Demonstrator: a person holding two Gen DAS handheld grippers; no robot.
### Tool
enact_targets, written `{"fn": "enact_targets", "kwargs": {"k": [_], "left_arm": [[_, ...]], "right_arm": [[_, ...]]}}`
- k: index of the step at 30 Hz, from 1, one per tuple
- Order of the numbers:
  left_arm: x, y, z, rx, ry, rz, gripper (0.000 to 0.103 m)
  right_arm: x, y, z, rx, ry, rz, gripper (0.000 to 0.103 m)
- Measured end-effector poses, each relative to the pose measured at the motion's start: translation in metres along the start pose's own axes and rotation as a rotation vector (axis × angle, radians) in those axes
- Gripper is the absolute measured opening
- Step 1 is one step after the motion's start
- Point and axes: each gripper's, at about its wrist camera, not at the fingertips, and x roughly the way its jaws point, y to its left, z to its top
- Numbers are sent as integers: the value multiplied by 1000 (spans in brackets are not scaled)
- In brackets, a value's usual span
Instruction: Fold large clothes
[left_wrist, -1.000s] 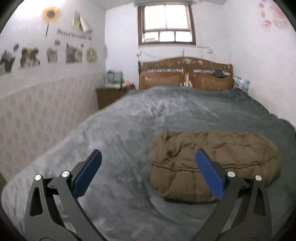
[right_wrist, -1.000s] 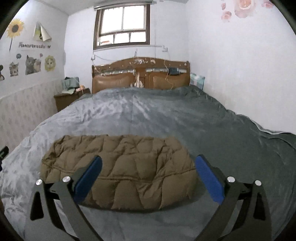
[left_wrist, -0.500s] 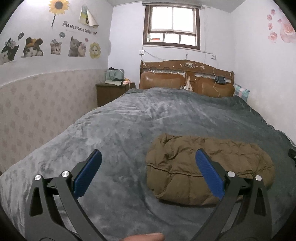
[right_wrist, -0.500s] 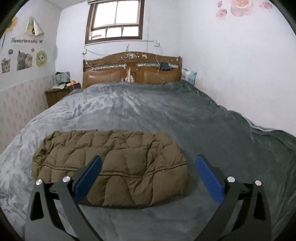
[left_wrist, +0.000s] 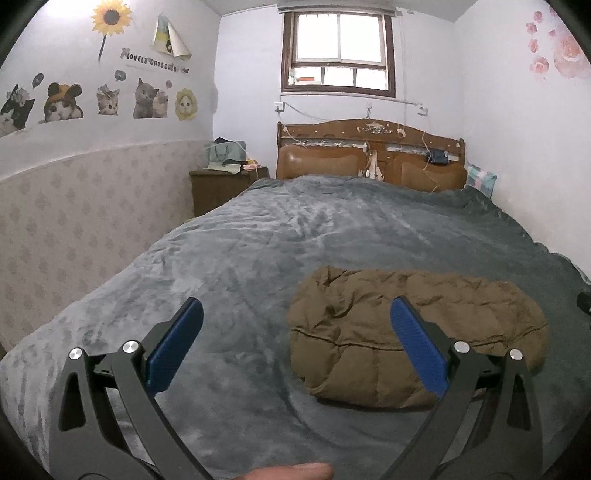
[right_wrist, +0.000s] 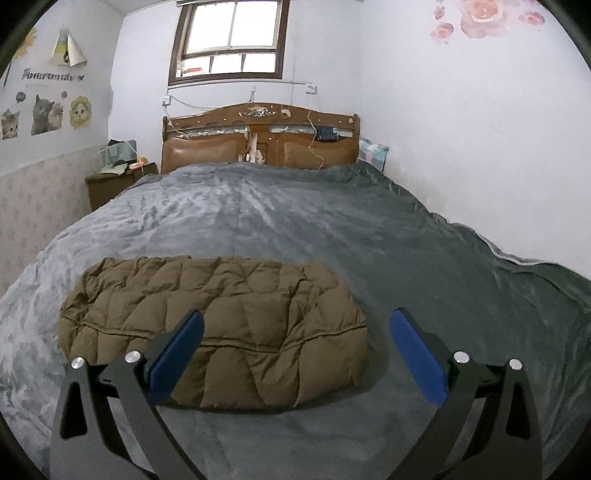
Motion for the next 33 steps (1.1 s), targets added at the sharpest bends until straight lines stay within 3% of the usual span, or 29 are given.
{"fn": "enact_targets", "kwargs": {"k": [33], "left_arm": [[8, -1, -2, -9, 29, -52, 100]], "right_arm": [[1, 6, -2, -13, 3, 26, 101]]}}
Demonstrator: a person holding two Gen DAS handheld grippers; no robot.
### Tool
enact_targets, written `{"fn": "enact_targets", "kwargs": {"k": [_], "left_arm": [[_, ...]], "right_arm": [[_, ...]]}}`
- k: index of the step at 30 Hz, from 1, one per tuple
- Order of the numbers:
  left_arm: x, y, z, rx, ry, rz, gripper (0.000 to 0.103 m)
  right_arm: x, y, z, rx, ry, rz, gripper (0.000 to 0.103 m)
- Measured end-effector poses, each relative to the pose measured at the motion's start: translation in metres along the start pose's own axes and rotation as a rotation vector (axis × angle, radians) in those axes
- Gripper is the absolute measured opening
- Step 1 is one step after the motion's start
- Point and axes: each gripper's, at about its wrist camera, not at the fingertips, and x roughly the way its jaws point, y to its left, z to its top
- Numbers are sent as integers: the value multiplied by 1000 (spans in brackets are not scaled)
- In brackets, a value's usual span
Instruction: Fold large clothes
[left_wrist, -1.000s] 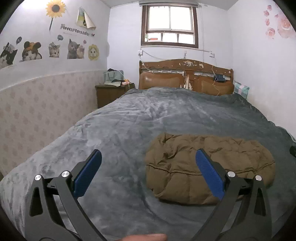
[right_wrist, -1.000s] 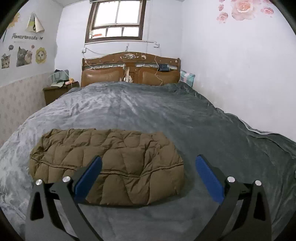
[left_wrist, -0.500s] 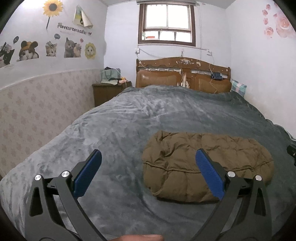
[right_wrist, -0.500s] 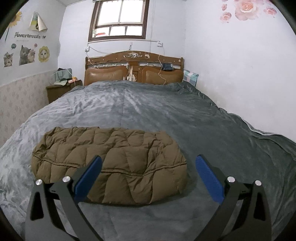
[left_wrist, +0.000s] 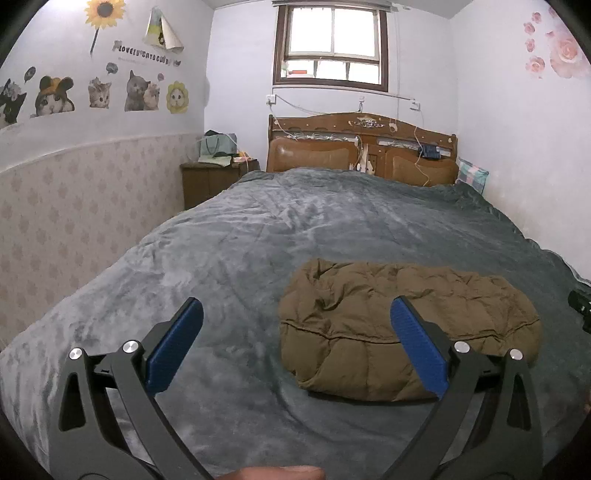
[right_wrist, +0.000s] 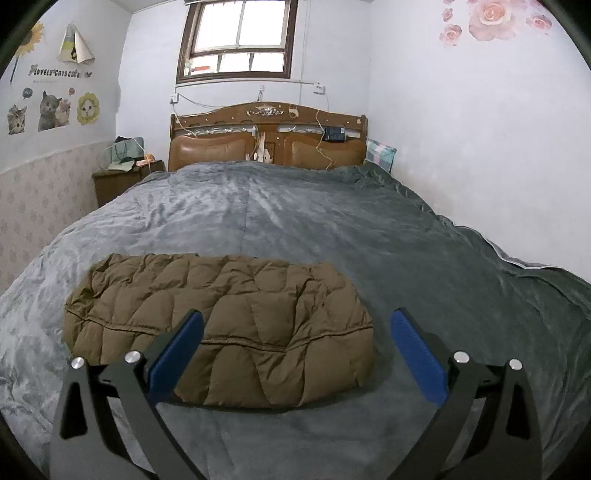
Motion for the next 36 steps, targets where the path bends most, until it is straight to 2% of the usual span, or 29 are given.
{"fn": "enact_targets", "kwargs": {"k": [19, 23, 36], "left_arm": [[-1, -4, -1, 3, 0, 10, 100], [-2, -9, -2, 21, -1, 38, 100], [-3, -9, -2, 25, -1, 30, 100]], "right_arm": [[2, -2, 0, -10, 6, 6, 101], [2, -2, 1, -11, 7, 5, 101], [2, -1, 1, -12, 6, 4, 101]]}}
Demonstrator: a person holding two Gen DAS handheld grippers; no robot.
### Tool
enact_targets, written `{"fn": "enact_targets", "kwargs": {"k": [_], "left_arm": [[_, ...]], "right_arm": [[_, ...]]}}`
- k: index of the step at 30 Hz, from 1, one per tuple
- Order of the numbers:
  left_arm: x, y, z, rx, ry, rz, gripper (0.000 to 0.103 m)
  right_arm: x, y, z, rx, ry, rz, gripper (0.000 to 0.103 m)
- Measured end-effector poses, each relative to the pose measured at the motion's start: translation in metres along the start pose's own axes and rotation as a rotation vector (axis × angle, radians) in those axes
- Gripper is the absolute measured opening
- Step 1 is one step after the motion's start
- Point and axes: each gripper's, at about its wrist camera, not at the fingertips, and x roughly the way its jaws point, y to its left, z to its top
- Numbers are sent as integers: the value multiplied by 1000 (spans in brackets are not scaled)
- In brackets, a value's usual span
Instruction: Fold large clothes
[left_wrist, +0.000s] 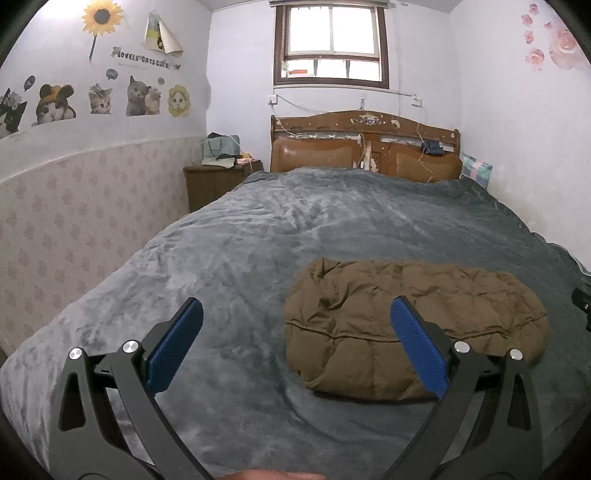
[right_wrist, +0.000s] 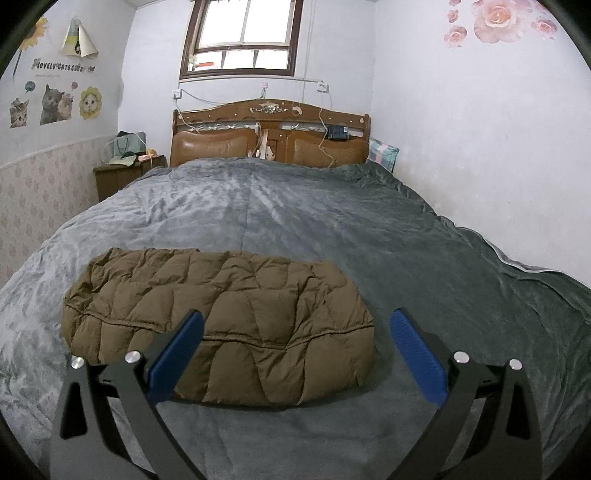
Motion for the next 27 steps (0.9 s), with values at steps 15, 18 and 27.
{"fn": "enact_targets", "kwargs": {"k": [15, 18, 27], "left_arm": [[3, -2, -1, -2, 17, -35, 100], [4, -2, -2, -1, 18, -37, 100], [6, -1, -2, 0, 19, -48, 100]], "right_arm": [[0, 0, 0, -3, 2, 1, 101], [0, 0, 0, -2, 1, 1, 101], [-1, 1, -1, -2, 3, 0, 101]]}}
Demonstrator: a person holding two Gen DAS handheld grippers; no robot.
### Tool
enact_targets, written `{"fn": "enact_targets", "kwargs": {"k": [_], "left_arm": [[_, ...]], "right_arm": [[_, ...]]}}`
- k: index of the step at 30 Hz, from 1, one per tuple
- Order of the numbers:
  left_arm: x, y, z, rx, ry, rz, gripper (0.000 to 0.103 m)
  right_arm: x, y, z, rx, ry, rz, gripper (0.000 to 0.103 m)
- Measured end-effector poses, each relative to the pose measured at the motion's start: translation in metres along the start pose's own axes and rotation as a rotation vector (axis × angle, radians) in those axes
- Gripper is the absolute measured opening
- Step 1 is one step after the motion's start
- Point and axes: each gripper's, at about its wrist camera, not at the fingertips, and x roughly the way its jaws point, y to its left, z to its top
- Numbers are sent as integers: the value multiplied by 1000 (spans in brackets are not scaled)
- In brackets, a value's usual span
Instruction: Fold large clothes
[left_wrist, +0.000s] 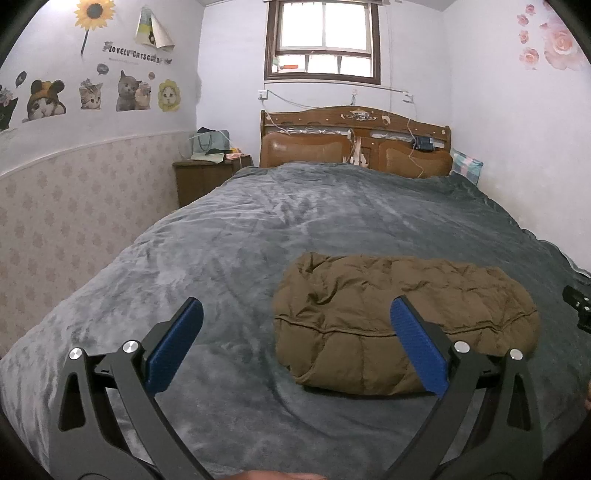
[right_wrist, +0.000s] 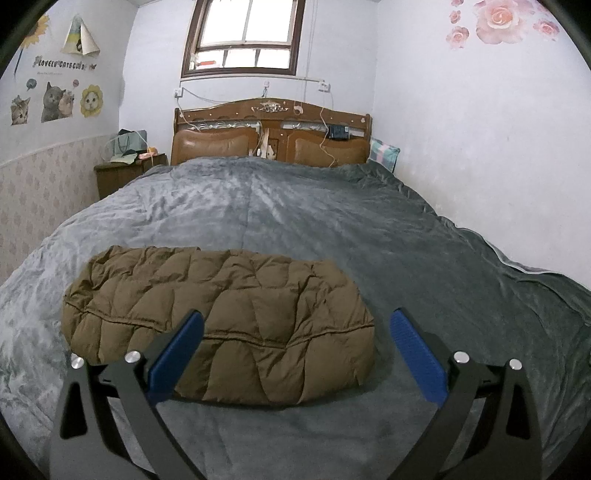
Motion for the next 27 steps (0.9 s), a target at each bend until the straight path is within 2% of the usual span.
{"fn": "enact_targets", "kwargs": {"k": [27], "left_arm": [[1, 1, -1, -2, 1, -1, 100]], "right_arm": [[0, -1, 0, -3, 0, 2, 101]]}}
